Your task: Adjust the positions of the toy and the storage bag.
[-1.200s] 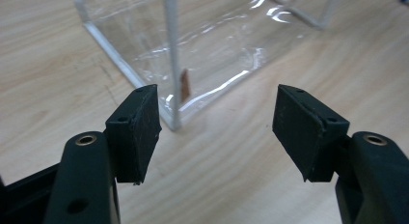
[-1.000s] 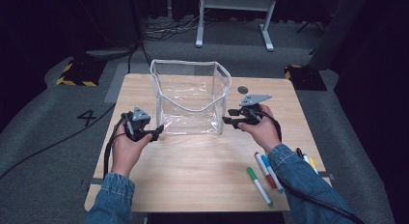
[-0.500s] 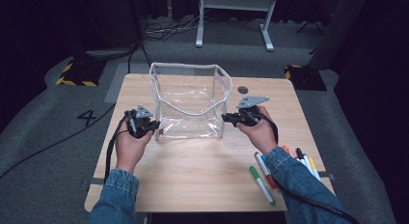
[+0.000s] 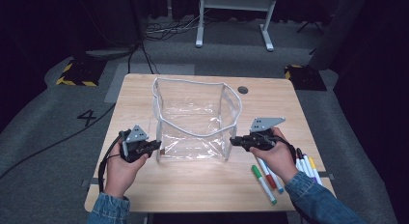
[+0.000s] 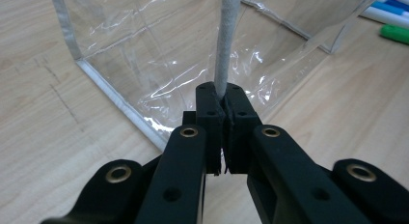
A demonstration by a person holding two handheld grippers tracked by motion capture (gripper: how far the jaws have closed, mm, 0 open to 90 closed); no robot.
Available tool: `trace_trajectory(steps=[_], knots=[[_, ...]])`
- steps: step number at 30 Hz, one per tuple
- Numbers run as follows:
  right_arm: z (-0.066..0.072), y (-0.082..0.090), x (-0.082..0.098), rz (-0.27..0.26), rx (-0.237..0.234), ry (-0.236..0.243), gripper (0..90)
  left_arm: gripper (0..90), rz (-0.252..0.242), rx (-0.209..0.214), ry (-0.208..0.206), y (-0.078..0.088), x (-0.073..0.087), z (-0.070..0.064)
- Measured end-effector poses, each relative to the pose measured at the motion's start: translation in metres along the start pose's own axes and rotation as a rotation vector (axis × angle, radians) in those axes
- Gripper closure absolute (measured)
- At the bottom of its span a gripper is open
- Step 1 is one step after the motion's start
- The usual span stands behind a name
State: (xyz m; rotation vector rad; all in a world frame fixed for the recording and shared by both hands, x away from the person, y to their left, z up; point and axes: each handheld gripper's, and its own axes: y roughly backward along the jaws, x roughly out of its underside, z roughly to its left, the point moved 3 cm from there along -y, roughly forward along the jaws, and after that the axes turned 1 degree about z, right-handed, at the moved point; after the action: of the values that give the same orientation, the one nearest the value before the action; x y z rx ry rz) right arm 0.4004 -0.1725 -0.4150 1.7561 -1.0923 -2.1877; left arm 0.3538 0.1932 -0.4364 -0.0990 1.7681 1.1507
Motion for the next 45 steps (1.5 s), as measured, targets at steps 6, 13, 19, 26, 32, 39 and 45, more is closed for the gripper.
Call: trace_trajectory(steps=[6,13,19,26,32,39,45], knots=[[0.024,0.018,0.018,-0.015,-0.048,-0.016,87.3,86.7,0.011,0.040,-0.055,0.012,0.012,-0.025],[0.045,0.041,0.036,0.005,-0.072,-0.030,87.2,86.5,0.004,0.115,-0.087,0.019,0.020,-0.050],[0.058,0.057,0.050,-0.005,-0.069,-0.028,87.1,86.3,0.031,0.167,-0.139,0.020,0.023,-0.068],[0.067,0.078,0.068,-0.019,-0.072,-0.053,86.8,85.9,0.053,0.218,-0.189,0.018,0.026,-0.091],[0.073,0.092,0.078,-0.013,-0.069,-0.054,86.6,85.4,0.064,0.243,-0.225,0.014,0.026,-0.107],[0.073,0.106,0.087,-0.010,-0.054,-0.074,86.3,84.9,0.053,0.290,-0.236,0.005,0.022,-0.119],[0.073,0.115,0.093,-0.018,-0.049,-0.092,86.3,83.7,0.050,0.300,-0.242,0.001,0.022,-0.125]])
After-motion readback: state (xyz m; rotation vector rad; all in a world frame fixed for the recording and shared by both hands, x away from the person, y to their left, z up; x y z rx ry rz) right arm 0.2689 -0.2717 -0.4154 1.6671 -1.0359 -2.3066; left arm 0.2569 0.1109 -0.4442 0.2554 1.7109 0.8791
